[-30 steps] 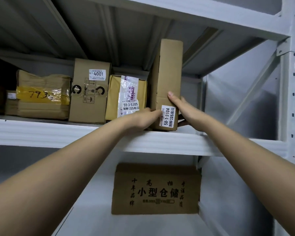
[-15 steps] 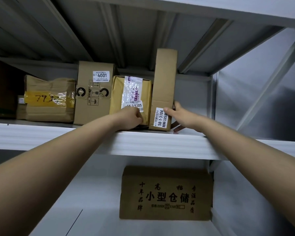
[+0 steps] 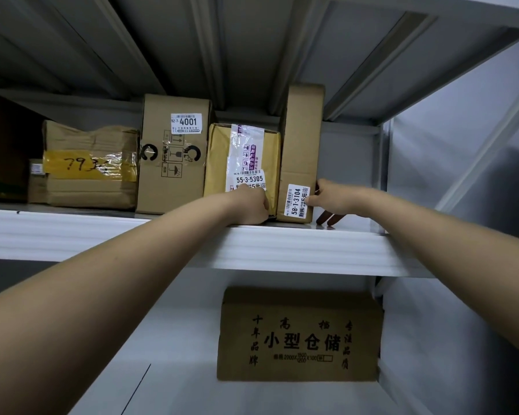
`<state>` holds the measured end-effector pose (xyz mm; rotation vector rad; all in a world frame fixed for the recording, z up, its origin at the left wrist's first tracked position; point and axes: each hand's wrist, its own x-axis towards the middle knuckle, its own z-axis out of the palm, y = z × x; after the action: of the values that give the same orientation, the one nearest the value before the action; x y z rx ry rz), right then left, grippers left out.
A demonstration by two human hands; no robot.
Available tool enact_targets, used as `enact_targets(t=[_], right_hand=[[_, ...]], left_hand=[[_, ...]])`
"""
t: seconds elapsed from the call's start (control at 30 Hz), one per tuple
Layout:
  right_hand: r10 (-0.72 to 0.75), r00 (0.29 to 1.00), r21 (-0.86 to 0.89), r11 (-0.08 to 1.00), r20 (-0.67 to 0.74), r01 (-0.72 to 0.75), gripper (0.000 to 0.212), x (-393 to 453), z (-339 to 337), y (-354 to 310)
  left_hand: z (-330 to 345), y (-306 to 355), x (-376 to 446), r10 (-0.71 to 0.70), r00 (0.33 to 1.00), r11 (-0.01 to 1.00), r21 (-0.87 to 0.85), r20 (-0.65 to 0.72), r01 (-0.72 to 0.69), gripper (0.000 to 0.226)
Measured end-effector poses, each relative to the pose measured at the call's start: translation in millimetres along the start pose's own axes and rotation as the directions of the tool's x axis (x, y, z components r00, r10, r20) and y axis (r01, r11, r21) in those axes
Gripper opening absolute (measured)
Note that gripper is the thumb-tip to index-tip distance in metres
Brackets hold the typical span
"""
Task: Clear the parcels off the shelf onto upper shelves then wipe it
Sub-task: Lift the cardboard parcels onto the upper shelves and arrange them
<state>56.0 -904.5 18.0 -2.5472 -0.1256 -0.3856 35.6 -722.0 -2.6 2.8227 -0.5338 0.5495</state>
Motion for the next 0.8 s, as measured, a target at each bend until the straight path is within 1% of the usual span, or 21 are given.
enact_targets(t=[0.17, 0.3, 0.43, 0.5, 0.57, 0.63, 0.7, 0.77, 0.8], right_hand=[[-0.032, 0.998, 0.009, 0.999, -0.050, 0.032, 0.035, 8, 7, 7], [-0.069, 0.996, 0.015, 0.997, -0.058, 0.070, 0.034, 5, 9, 9], [-0.072, 0.996, -0.004, 0.997, -0.058, 0.072, 0.034, -3, 10, 8], [-0.070, 0.995, -0.087, 0.994, -0.071, 0.064, 0.036, -10, 10, 7], [-0.073, 0.993, -0.186, 0.981, -0.097, 0.054, 0.042, -17, 10, 6], [-0.071, 0.986, -0.281, 0.959, -0.150, 0.026, 0.042, -24, 8, 7], [-0.070, 0.970, -0.340, 0.940, -0.235, -0.015, 0.037, -32, 6, 11], [-0.093, 0.947, -0.372, 0.928, -0.306, -0.030, 0.037, -48, 4, 15], [-0.121, 0.936, -0.382, 0.924, -0.331, -0.016, 0.037, -55, 5, 17]], left_hand=[[0, 2, 1, -0.006, 1.000, 0.999, 0.054, 0.030, 0.005, 0.039], [1, 0, 1, 0.004, 1.000, 1.000, 0.025, -0.005, -0.004, 0.039], [0, -1, -2, 0.043, 0.993, 0.999, -0.009, -0.112, -0.044, 0.037], [-1, 1, -8, 0.065, 0.985, 0.998, 0.004, -0.161, -0.065, 0.035], [-3, 2, -14, 0.080, 0.966, 0.997, 0.025, -0.245, -0.076, 0.031], [-7, 4, -22, 0.096, 0.929, 0.995, 0.063, -0.358, -0.078, 0.029], [-8, 7, -31, 0.128, 0.876, 0.989, 0.127, -0.464, -0.077, 0.030], [-4, 14, -42, 0.162, 0.831, 0.985, 0.139, -0.532, -0.103, 0.028], [0, 18, -47, 0.172, 0.823, 0.984, 0.129, -0.542, -0.121, 0.028]])
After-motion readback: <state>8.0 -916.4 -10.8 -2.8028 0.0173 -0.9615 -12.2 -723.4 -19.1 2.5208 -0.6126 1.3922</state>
